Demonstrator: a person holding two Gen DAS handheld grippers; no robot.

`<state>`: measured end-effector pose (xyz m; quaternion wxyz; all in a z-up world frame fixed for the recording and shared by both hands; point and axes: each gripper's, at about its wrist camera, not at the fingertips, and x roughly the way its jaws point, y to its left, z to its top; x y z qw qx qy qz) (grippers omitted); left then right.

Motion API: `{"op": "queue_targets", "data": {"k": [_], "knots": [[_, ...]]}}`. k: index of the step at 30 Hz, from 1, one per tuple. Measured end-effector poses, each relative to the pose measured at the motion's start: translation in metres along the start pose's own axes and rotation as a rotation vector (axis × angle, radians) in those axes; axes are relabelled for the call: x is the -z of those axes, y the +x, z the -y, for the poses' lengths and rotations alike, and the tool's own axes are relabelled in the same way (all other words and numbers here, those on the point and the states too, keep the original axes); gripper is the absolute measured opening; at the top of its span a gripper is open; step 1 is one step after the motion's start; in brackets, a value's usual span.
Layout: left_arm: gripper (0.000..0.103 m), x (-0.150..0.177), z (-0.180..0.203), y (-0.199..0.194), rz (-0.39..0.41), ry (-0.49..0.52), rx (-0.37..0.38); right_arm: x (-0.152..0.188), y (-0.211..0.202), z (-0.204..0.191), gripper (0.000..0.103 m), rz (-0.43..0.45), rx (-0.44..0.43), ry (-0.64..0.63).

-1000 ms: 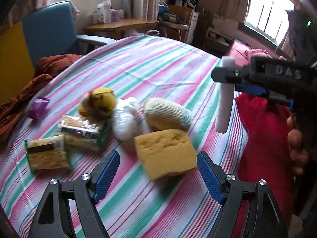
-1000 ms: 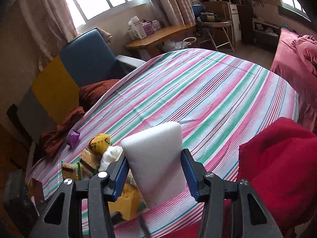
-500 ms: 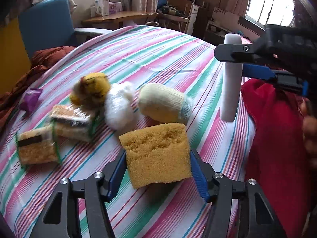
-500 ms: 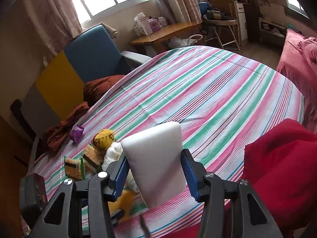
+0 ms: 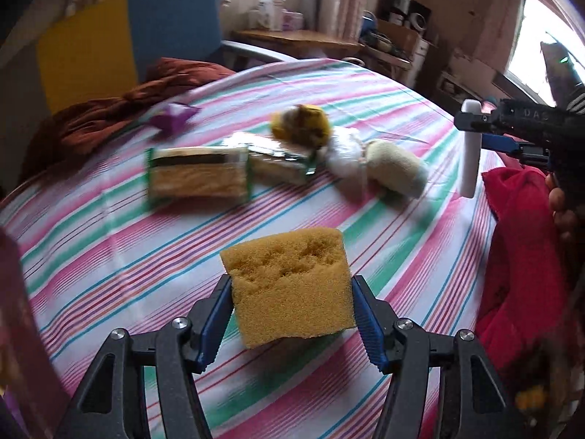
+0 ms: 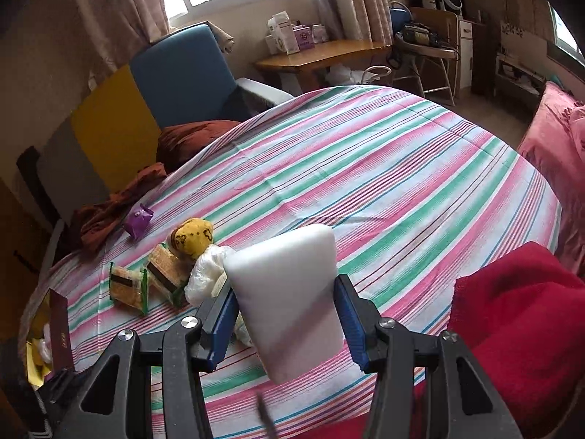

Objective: Organize objects
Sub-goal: 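Carry the white block and yellow sponge over the gold tin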

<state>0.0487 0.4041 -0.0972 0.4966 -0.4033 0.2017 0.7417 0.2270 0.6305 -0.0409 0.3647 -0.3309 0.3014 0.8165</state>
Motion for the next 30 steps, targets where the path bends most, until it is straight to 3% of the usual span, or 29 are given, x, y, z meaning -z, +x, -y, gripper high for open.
{"op": "queue_targets", "data": {"k": [19, 30], "knots": [[0.064, 0.042, -0.074, -0.11, 0.187, -0.168, -0.206, 0.002, 0.0, -0.016, 0.052, -0.007, 0.127, -0.077], [0.064, 0.061, -0.102, -0.155, 0.262, -0.245, -0.267, 0.004, 0.0, -0.03, 0.052, 0.006, 0.224, -0.148]]}}
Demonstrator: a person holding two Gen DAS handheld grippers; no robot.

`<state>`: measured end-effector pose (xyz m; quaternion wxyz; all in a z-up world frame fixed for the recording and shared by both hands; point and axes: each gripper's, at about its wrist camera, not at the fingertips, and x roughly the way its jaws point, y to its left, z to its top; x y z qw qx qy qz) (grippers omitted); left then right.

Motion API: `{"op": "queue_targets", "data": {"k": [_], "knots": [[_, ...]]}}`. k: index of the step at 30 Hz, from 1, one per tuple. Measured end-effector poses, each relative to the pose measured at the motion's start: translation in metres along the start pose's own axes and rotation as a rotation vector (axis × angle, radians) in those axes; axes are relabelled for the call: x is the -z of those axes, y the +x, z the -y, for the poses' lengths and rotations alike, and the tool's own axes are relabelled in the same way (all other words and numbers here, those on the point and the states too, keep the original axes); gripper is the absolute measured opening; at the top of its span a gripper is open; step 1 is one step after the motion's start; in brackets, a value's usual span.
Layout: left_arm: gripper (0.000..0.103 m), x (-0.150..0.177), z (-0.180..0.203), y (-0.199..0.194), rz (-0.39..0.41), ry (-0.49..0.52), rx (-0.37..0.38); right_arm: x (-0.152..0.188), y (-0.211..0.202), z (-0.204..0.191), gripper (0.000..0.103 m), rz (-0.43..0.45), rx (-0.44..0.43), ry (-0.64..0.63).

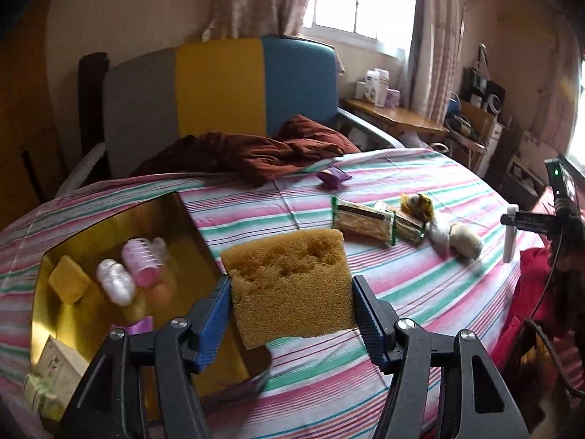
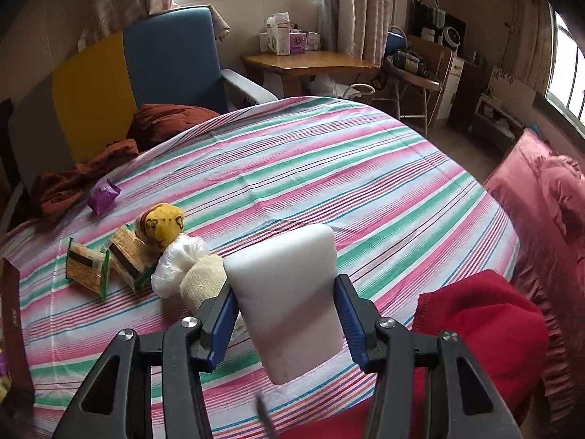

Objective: Organize objects
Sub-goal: 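Carry the white block and yellow sponge over the gold tin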

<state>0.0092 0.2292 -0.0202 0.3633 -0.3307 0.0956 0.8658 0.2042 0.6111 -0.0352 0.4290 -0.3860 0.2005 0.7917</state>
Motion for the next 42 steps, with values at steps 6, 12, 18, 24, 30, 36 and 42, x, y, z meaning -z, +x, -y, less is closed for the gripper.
{"op": "queue_targets", "data": {"k": [6, 12, 18, 24, 30, 36, 42], "knots": [[0.065, 0.004, -0.026, -0.014, 0.021, -0.051, -0.037, -0.001, -0.01, -0.025, 0.052, 0.003, -0.029, -0.051], [0.065, 0.012, -0.055, -0.02, 0.02, -0.109, -0.086, -0.001, -0.038, -0.098, 0.052, 0.035, -0.195, -0.154], [0.065, 0.021, -0.08, -0.026, 0.017, -0.162, -0.13, 0.008, -0.065, -0.181, 0.052, 0.03, -0.418, -0.256], [0.065, 0.025, -0.114, -0.042, 0.042, -0.231, -0.176, 0.032, -0.091, -0.267, 0.052, -0.016, -0.634, -0.371], [0.065, 0.031, -0.171, -0.071, 0.084, -0.357, -0.245, 0.054, -0.102, -0.332, 0.052, -0.095, -0.796, -0.446], [0.065, 0.041, -0.22, -0.098, 0.114, -0.445, -0.354, 0.074, -0.105, -0.376, 0.052, -0.14, -0.831, -0.521], [0.065, 0.043, -0.241, -0.101, 0.119, -0.472, -0.388, 0.094, -0.097, -0.401, 0.052, -0.189, -0.779, -0.612]]}}
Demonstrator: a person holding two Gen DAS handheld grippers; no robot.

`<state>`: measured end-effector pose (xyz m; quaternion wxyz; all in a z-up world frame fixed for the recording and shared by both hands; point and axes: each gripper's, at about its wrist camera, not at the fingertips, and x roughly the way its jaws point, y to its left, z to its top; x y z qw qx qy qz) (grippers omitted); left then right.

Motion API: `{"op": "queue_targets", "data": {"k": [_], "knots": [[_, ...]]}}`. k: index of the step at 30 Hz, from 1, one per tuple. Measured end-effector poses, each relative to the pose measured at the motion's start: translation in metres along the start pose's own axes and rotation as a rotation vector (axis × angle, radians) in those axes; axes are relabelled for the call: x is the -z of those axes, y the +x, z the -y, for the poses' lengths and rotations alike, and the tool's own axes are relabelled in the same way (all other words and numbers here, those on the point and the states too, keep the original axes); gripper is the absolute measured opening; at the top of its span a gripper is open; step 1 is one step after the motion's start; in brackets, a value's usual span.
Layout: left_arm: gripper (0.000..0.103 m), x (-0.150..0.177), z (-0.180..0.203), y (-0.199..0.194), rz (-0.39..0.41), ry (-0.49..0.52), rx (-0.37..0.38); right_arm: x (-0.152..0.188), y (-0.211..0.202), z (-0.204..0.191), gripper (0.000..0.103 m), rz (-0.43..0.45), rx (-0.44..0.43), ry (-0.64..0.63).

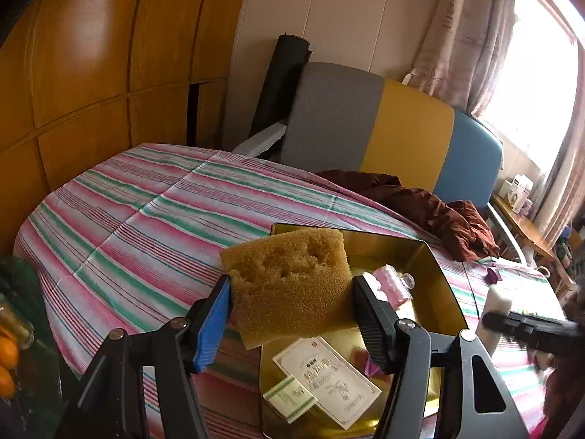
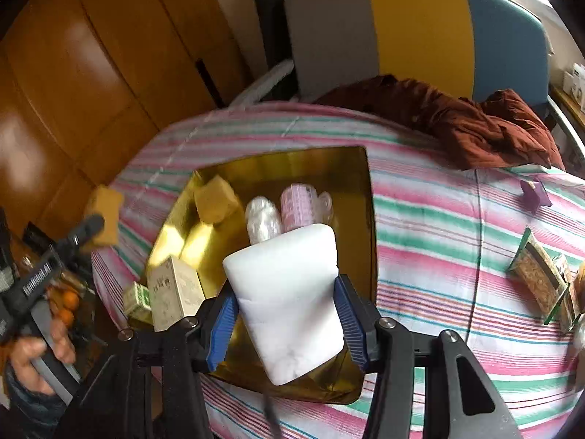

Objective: Organize objects
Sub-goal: 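Carry the white block and yellow sponge over the gold tin, then open both tools to drop the sponge and white block into the tin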

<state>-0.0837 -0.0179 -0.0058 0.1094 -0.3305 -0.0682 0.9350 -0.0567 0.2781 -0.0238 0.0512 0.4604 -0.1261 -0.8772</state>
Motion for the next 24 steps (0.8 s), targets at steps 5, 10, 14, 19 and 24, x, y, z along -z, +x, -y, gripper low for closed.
{"op": "queue_targets", "data": {"k": [5, 10, 14, 19, 24], "knots": [[0.065, -0.007, 0.008, 0.013, -0.009, 0.011, 0.015, 0.003, 0.009, -0.002, 0.052, -0.028, 0.03, -0.024], [0.065, -0.014, 0.019, 0.032, -0.024, 0.027, 0.02, 0.005, 0.021, -0.01, 0.052, -0.07, 0.044, -0.066], [0.066, -0.017, 0.024, 0.044, -0.03, 0.033, 0.024, 0.006, 0.028, -0.015, 0.052, -0.084, 0.042, -0.077], [0.067, -0.018, 0.027, 0.053, -0.036, 0.039, 0.023, 0.007, 0.033, -0.021, 0.052, -0.093, 0.03, -0.083], [0.069, -0.016, 0.029, 0.058, -0.049, 0.041, 0.018, 0.012, 0.04, -0.03, 0.052, -0.115, 0.015, -0.104]]}}
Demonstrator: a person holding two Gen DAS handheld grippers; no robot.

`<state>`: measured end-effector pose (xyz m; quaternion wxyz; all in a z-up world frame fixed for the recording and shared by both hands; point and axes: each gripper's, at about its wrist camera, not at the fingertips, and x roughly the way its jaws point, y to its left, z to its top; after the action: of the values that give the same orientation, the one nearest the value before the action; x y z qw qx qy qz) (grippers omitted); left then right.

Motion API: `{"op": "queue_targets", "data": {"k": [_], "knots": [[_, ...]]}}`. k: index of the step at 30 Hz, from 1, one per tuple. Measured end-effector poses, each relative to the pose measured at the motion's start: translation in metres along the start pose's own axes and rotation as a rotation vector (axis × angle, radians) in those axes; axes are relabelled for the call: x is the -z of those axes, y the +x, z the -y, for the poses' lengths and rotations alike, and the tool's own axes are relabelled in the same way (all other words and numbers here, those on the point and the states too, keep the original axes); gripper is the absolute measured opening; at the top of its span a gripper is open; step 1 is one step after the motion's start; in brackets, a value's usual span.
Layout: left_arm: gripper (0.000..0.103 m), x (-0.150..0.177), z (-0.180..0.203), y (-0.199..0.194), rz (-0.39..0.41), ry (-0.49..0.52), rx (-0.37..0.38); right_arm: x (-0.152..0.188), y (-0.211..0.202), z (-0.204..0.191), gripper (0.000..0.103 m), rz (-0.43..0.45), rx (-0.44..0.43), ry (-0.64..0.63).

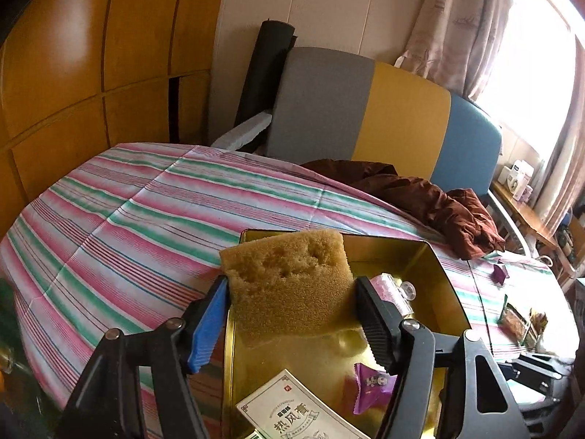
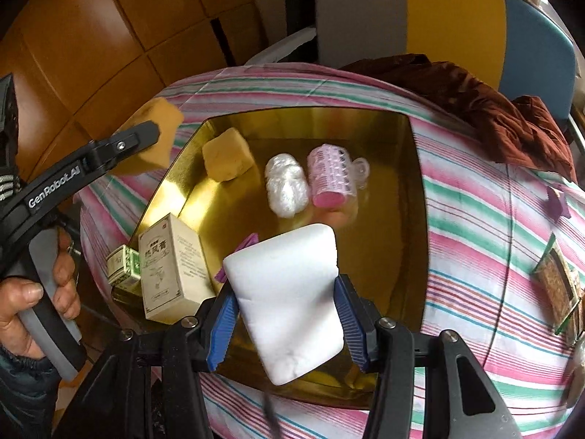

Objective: Organize objects
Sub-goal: 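Open both tools to drop the sponge and white block into the tin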

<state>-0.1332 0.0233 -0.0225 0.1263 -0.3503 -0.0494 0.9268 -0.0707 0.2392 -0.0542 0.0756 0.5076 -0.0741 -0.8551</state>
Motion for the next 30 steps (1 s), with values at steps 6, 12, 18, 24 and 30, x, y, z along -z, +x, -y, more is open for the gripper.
{"op": "queue_targets", "data": {"k": [6, 12, 18, 24, 30], "knots": [[0.084, 0.005, -0.003, 0.002, -0.01, -0.015, -0.007, 0.002, 0.011, -0.009, 0.061, -0.028, -0.052, 0.002], [0.088, 0.008, -0.009, -0.005, 0.001, -0.031, -0.017, 0.011, 0.015, -0.01, 0.072, -0.036, -0.155, 0.049], [0.088, 0.016, -0.011, -0.022, 0.02, -0.048, -0.021, 0.016, 0.009, -0.009, 0.074, -0.023, -0.148, 0.057], [0.089, 0.029, 0.003, -0.035, 0.023, 0.0, -0.015, 0.021, -0.001, -0.007, 0.074, 0.019, -0.075, 0.051], [0.089, 0.04, 0.015, -0.042, 0.016, 0.035, -0.018, 0.023, -0.01, -0.004, 0.074, 0.068, -0.015, 0.049]]}}
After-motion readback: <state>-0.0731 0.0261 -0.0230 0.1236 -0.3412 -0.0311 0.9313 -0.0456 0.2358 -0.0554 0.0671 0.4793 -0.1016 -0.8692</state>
